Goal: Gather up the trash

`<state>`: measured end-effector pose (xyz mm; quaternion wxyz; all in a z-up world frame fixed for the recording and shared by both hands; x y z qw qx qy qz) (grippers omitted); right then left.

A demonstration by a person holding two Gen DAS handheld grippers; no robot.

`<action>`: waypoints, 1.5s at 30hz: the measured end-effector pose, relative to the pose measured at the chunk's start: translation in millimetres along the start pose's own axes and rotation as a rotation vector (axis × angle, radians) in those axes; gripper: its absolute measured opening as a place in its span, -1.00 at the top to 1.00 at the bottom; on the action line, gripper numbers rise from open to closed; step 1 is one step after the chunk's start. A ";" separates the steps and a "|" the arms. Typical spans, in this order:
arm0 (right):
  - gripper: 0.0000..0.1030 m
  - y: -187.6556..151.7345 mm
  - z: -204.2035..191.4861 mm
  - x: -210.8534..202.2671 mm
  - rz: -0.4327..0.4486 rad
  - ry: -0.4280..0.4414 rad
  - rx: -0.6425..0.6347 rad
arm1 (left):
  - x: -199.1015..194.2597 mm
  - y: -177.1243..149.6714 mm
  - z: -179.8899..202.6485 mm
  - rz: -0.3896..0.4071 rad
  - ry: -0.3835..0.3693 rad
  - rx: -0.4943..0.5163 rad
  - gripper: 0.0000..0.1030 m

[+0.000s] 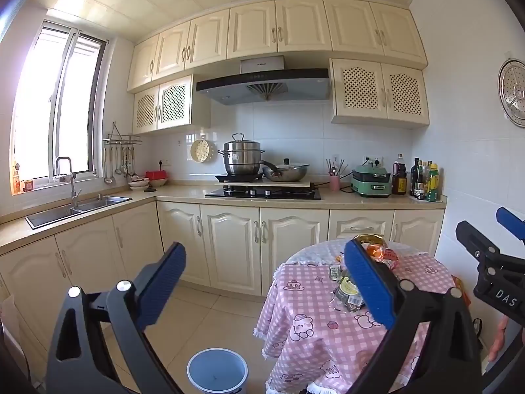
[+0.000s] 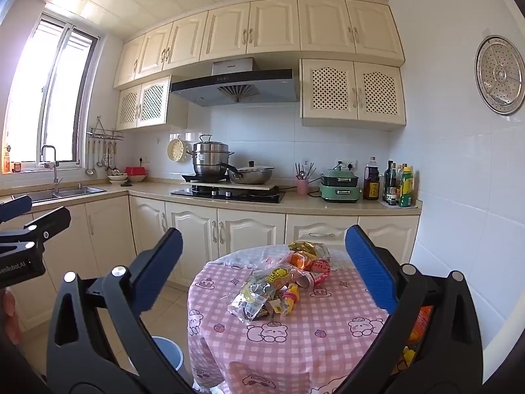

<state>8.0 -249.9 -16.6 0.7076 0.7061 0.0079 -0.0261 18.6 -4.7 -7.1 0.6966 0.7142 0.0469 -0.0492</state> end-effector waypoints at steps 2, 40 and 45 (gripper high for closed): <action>-0.89 -0.3 -0.3 0.0 0.001 -0.001 -0.001 | -0.6 -0.5 0.6 -0.001 -0.002 -0.001 -0.85; -0.89 -19.3 4.7 3.6 -0.012 -0.003 0.006 | 0.7 -3.9 0.8 -0.011 -0.010 0.004 -0.85; -0.89 -23.0 4.8 5.3 -0.019 -0.001 0.008 | 2.9 -5.7 0.8 -0.015 -0.011 0.003 -0.85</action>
Point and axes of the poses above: each gripper's, at about its wrist camera, not at the fingertips, and x roughly the way its jaws point, z to its right, y to its top, the point moved 2 cm from there along x, roughly the way its jaws point, and after that the axes turned 1 degree about z, right-handed, at the moved point
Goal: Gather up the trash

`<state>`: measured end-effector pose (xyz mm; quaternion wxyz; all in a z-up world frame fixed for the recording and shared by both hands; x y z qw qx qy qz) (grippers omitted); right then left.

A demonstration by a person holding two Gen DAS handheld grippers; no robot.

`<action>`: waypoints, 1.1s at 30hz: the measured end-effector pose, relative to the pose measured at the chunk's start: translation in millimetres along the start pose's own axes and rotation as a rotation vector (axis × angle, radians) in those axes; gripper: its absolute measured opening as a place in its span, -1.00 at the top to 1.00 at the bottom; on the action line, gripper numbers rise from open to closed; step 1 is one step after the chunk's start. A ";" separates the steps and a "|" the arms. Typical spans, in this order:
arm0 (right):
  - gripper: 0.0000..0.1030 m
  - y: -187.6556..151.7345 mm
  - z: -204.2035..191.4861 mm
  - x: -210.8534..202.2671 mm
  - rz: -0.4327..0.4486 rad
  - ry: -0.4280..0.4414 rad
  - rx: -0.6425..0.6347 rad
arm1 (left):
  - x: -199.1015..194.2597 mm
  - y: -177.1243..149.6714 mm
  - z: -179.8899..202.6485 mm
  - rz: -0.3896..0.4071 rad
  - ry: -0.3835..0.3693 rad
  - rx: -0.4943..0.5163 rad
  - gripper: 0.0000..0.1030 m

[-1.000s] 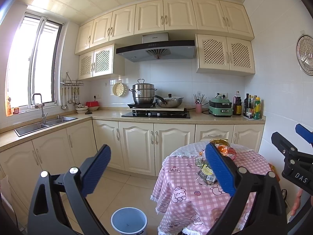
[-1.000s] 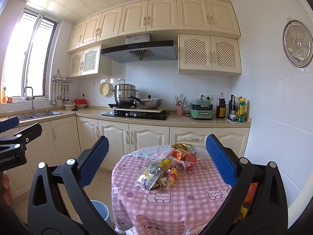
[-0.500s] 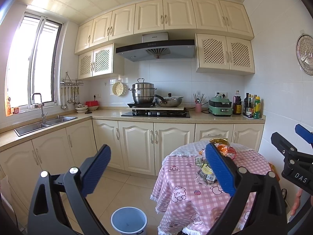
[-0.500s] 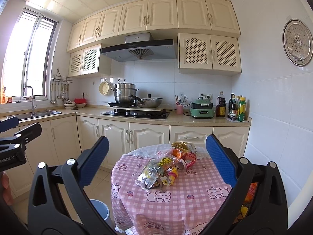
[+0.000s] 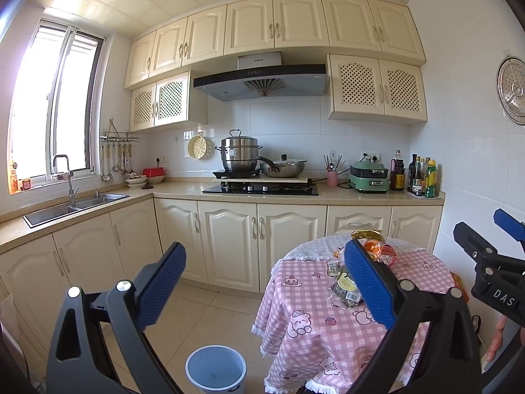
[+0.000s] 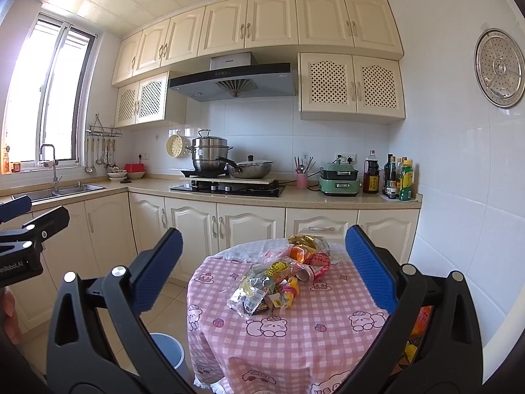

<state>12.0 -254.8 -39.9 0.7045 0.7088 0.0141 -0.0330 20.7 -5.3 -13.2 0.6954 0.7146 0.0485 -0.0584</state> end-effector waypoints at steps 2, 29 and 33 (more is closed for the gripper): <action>-0.89 -1.7 0.3 0.1 0.000 -0.001 0.000 | 0.9 -0.7 0.0 -0.003 -0.001 0.000 -0.85; -0.89 -52.4 43.9 86.8 -0.236 -0.034 0.133 | 101.1 -39.7 34.1 -0.231 -0.054 0.077 -0.85; -0.89 -75.3 60.9 112.9 -0.305 -0.017 0.178 | 132.5 -56.1 47.5 -0.301 -0.071 0.109 -0.85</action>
Point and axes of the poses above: each gripper's, at about its wrist camera, not at the fingertips, and x roughly the way its jaws point, z to its right, y to its top, the point moved 2 cm from there along x, roughly the way its jaws point, and after that the axes turned 1 degree about z, right-handed, at the moved point
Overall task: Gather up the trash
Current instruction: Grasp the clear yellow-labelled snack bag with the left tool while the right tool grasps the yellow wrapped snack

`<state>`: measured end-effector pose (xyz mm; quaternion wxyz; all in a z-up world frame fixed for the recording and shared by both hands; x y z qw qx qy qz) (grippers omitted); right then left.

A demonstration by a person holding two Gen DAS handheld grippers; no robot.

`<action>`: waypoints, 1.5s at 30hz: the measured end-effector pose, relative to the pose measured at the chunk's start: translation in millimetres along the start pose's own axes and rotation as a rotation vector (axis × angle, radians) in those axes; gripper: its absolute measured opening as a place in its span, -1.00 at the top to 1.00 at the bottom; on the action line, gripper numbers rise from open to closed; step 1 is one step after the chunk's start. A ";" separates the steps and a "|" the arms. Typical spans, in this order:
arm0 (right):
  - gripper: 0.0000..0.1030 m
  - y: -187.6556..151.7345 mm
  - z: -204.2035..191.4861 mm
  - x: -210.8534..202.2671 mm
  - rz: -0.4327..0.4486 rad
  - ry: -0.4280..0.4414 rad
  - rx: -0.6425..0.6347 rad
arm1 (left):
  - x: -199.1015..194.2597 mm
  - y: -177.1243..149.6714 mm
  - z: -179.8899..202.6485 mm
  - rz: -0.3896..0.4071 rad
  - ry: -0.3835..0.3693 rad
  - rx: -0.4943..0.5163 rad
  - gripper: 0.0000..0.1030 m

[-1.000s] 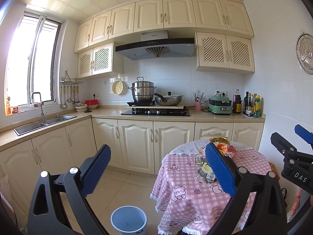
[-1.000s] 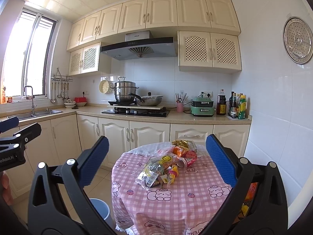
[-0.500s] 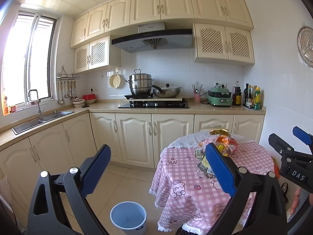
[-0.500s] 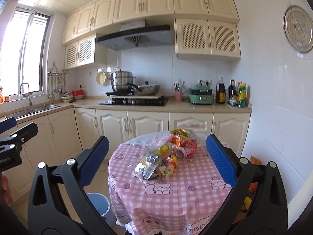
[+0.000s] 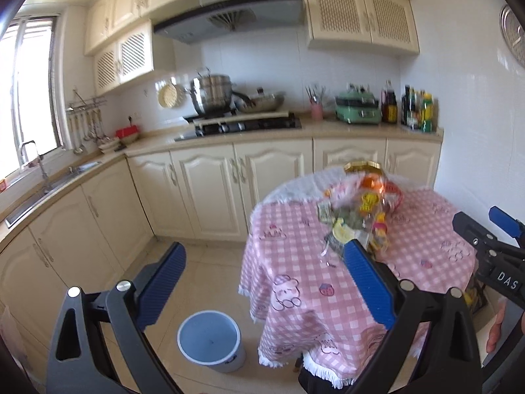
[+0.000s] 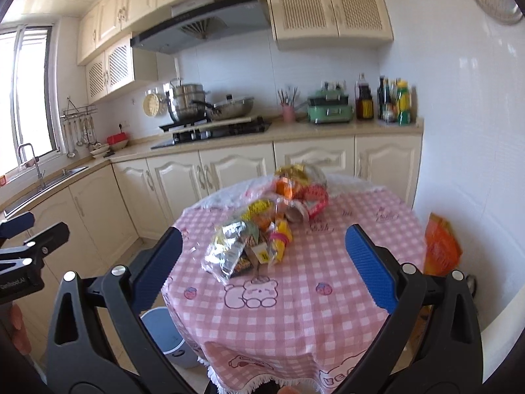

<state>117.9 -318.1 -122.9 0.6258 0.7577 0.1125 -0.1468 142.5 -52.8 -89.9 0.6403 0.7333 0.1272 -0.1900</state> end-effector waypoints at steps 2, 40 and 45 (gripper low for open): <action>-0.89 -5.9 11.1 16.2 -0.039 -0.009 0.020 | 20.0 -2.3 7.8 -0.047 -0.015 0.017 -0.85; -0.89 -21.2 65.2 213.3 -0.388 0.010 0.173 | 211.2 19.2 97.5 -0.335 -0.480 -0.001 0.64; -0.54 -22.3 50.6 238.0 -0.447 0.008 0.140 | 193.0 25.5 69.9 -0.280 -0.538 -0.087 0.65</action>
Point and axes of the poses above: each gripper's, at about its wrist camera, not at the fingertips, and x roughly the way its jaws point, z to its right, y to its top, the point moved 2 cm from there along x, roughly the way its jaws point, and after that the axes turned 1 degree about z, right-handed, at the moved point
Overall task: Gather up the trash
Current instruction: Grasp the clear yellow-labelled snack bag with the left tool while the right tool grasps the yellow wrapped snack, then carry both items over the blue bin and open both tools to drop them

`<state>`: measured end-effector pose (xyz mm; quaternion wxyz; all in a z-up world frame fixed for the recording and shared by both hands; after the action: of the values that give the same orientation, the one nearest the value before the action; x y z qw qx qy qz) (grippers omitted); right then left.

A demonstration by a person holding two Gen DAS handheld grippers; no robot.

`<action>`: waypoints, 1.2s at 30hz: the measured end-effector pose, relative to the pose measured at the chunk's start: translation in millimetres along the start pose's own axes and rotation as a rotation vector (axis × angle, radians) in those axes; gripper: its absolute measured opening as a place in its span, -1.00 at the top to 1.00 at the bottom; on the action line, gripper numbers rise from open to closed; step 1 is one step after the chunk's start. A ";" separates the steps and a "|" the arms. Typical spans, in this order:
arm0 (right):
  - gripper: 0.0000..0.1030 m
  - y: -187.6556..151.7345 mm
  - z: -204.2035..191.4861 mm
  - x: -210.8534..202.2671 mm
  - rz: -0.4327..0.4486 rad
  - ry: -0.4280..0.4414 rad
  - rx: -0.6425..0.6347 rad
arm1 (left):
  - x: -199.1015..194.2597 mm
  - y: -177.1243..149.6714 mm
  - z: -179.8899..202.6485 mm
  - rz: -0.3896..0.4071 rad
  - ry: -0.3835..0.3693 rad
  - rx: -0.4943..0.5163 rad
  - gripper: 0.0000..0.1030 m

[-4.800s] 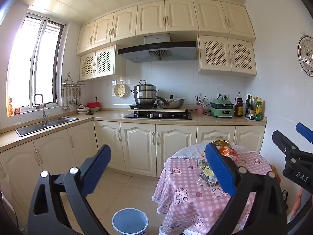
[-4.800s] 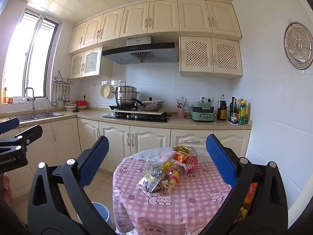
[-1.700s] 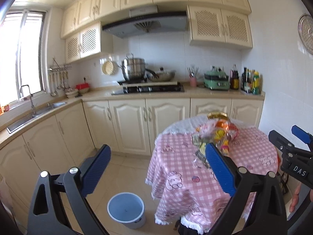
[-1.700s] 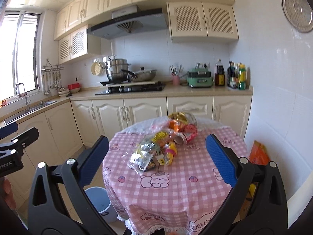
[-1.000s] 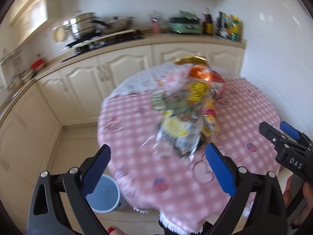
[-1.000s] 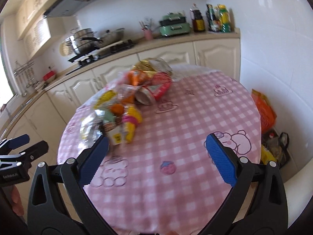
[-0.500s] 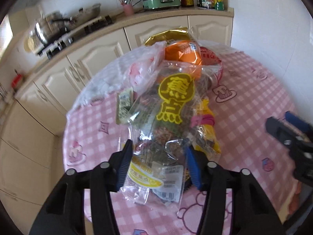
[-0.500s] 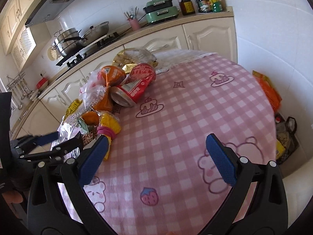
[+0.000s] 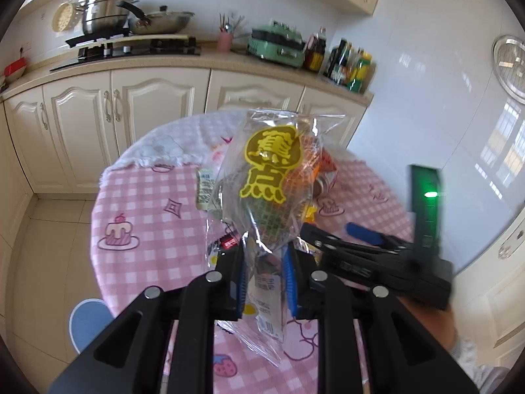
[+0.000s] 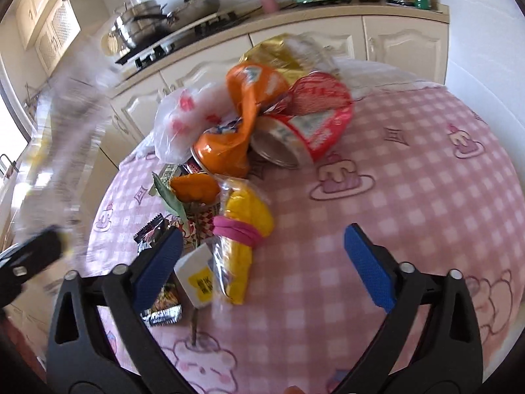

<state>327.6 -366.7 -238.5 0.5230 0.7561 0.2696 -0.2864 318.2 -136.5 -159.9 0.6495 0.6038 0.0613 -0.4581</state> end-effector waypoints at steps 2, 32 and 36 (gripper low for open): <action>-0.23 -0.3 -2.8 9.7 -0.040 -0.012 -0.015 | -10.5 -1.6 -6.4 0.020 -0.009 -0.015 0.65; 0.41 -142.3 -341.0 106.5 -0.274 0.366 -0.475 | -91.6 -157.3 -304.5 -0.060 0.325 -0.501 0.65; 0.41 -183.7 -355.2 178.3 -0.396 0.306 -0.507 | -42.1 -198.0 -354.4 -0.188 0.332 -0.600 0.65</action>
<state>374.5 44.9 -380.4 0.5818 0.5696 0.5487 -0.1898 329.4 212.8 -370.8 0.7340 0.4441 0.3532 -0.3731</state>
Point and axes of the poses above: each gripper's, at about its wrist camera, not at the fingertips, and x roughly the way its jaws point, z to its right, y to its top, the point moved 2 cm from there along x, roughly the way its jaws point, and after that the axes turned 1 degree about z, right-handed, at the moved point
